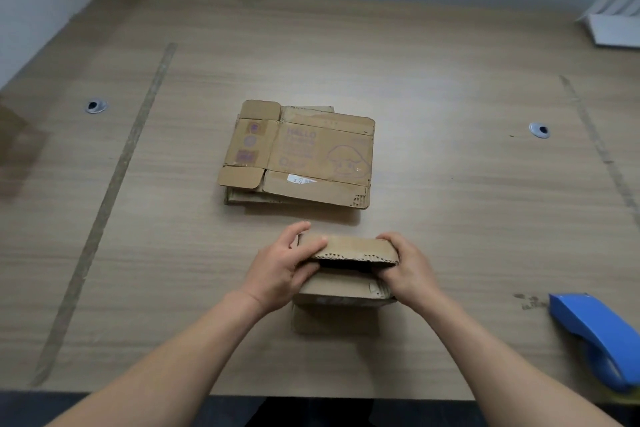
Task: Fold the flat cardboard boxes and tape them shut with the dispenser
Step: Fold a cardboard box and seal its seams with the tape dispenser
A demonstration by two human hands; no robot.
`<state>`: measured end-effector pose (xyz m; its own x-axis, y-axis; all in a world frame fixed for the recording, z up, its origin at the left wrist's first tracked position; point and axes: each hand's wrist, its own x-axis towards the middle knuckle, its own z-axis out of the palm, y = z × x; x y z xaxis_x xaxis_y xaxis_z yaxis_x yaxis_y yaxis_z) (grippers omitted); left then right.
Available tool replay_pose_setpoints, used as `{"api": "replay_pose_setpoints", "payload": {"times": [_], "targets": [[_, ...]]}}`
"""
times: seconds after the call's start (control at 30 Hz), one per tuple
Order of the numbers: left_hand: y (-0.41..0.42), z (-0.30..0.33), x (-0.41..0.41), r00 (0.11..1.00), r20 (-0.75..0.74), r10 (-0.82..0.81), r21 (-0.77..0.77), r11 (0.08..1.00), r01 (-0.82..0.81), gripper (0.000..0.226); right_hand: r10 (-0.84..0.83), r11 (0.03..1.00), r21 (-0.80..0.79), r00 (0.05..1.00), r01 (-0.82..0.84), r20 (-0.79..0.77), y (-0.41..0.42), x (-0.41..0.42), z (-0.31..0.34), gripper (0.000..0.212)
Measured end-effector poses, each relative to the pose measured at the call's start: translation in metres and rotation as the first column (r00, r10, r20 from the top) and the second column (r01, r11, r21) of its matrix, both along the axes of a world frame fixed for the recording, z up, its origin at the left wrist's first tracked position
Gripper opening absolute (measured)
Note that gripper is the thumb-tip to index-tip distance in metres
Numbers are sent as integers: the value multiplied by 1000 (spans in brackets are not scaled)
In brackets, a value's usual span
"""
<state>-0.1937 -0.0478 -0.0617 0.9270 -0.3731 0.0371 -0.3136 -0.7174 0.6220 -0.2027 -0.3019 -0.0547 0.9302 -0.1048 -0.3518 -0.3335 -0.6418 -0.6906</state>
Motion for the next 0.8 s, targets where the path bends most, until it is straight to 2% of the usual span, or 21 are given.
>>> {"api": "replay_pose_setpoints", "payload": {"times": [0.07, 0.13, 0.2, 0.27, 0.3, 0.37, 0.43, 0.5, 0.67, 0.8], "targets": [[8, 4, -12, 991, -83, -102, 106, 988, 110, 70, -4, 1000, -3, 1000, 4, -7, 2, 0, -2, 46], [11, 5, -18, 977, -170, -130, 209, 964, 165, 93, -1, 1000, -3, 1000, 1, -29, 2, 0, -1, 48], [10, 0, -19, 978, -162, -133, 234, 958, 169, 97, 35, 999, 39, 998, -33, -59, -3, -3, 3, 59], [9, -5, -18, 982, -137, -127, 201, 968, 153, 95, 48, 972, 235, 992, -20, -113, -12, -10, 8, 73], [10, -8, -18, 984, -128, -124, 180, 973, 146, 94, 34, 937, 349, 990, 17, -139, -14, -13, 9, 73], [11, -14, -19, 987, -106, -120, 133, 982, 134, 94, -21, 903, 424, 991, 76, -132, -12, -19, 7, 62], [10, -15, -21, 987, -140, -82, 35, 995, 88, 98, -53, 945, 321, 998, 62, -38, -4, -26, -1, 55], [2, -13, -27, 972, -237, -7, -53, 999, -5, 97, -48, 979, 200, 999, 44, 16, 6, -32, -8, 55], [-27, -10, -38, 941, -259, 217, -106, 962, -251, 64, 22, 998, 63, 999, -20, -24, 4, -32, -11, 58], [-31, -8, -34, 929, -244, 279, -133, 939, -317, 54, 132, 991, 16, 986, -131, -104, -10, -29, -1, 64]]}}
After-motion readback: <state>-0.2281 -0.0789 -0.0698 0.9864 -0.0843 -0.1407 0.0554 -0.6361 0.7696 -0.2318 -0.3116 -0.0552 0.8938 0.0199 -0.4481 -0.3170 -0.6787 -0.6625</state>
